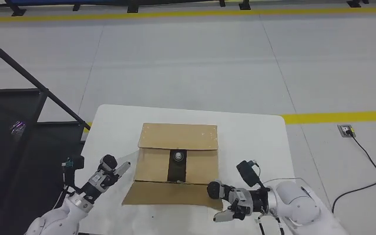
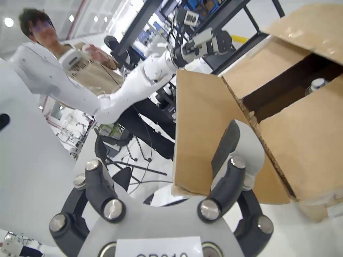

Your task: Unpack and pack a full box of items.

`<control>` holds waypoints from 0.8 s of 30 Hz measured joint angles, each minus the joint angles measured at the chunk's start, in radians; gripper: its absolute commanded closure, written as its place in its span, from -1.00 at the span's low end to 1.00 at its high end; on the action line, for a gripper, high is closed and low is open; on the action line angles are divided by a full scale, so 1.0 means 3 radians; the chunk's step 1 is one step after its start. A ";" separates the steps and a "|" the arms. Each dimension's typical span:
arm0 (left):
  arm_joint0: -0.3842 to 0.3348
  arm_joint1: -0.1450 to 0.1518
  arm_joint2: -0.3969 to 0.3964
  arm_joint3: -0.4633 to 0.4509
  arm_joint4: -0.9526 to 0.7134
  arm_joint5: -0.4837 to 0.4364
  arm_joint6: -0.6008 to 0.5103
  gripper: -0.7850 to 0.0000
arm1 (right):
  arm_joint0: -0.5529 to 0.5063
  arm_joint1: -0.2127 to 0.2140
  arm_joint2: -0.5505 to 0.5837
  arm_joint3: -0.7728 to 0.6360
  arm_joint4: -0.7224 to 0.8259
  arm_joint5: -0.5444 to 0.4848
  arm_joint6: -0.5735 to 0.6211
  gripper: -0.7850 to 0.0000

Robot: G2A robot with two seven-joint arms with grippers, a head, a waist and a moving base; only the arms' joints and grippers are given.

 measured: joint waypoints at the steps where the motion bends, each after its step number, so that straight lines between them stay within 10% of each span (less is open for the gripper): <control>1: 0.0014 0.0007 -0.0019 0.0002 0.0012 -0.0080 -0.0028 -1.00 | -0.0009 0.0030 -0.0034 -0.0010 -0.0087 -0.0025 -0.0025 -1.00; 14: 0.0094 0.0163 -0.0146 0.0222 0.0285 -0.1240 -0.0869 -1.00 | 0.0077 0.0148 -0.0242 0.0134 -0.0346 -0.0075 -0.0240 -1.00; 24: 0.0061 0.0199 -0.0026 0.0359 0.0618 -0.1287 -0.0723 -1.00 | 0.0109 0.0133 -0.0233 0.0220 0.0412 -0.0005 -0.0620 -1.00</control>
